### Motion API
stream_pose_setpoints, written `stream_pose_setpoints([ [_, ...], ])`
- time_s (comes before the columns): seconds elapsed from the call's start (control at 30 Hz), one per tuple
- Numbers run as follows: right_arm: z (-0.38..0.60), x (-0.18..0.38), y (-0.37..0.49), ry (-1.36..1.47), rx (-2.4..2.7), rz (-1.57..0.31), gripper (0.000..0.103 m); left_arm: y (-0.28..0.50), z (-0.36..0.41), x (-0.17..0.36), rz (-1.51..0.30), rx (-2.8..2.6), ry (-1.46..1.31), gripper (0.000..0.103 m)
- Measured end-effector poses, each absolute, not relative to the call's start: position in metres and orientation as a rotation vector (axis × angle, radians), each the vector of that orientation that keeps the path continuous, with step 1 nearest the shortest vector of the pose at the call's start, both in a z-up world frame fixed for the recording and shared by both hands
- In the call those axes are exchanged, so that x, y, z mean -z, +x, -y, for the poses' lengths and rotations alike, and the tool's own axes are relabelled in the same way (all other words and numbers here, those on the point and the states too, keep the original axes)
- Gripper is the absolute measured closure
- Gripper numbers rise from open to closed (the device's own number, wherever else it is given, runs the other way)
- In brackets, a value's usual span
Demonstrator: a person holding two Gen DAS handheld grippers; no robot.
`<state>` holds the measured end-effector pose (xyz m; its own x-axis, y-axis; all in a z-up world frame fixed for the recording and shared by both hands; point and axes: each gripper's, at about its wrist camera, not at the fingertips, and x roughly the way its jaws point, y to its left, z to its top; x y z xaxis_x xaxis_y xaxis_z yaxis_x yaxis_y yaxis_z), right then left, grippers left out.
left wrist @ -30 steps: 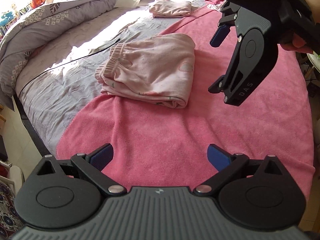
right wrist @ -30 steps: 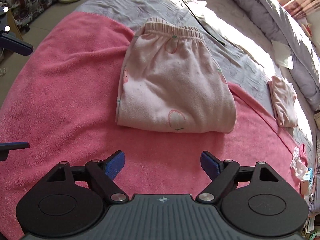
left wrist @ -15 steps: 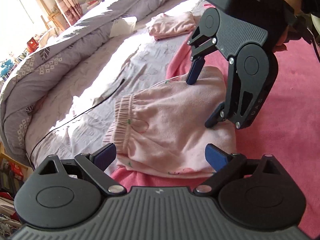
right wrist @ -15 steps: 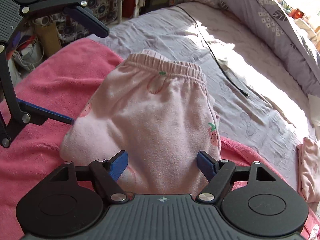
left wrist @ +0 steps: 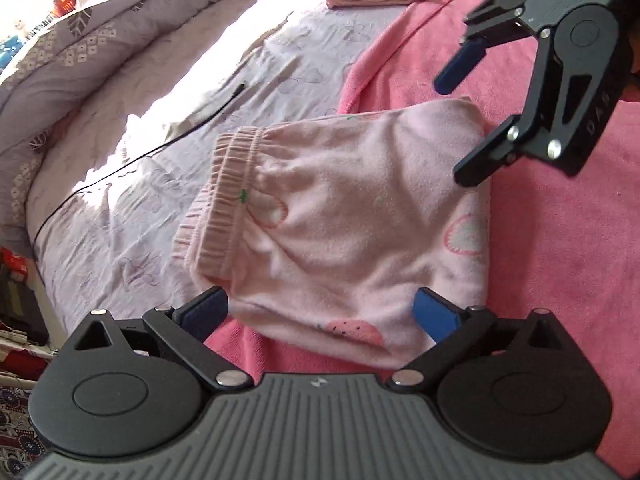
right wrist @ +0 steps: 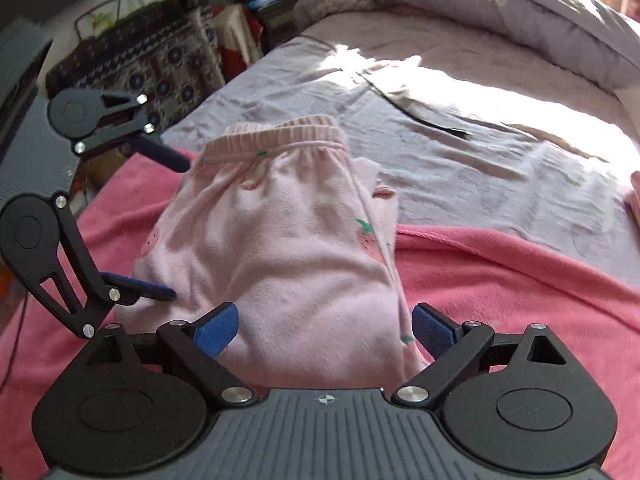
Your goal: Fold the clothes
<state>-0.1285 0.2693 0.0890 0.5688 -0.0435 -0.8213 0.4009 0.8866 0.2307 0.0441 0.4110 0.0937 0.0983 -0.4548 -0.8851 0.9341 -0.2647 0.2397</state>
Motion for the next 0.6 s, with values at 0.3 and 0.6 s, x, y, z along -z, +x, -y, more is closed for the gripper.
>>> stream_pose_setpoints([
  [0.3,-0.229,-0.036,-0.170,1.211,0.457,-0.712,0.022,-0.022,-0.427,-0.069,-0.354,1.546,1.308,0.014],
  [0.6,-0.225,-0.038,-0.152,1.448,0.595,-0.502,0.074,0.004,-0.416,-0.086,-0.458,1.541,1.177,0.070],
])
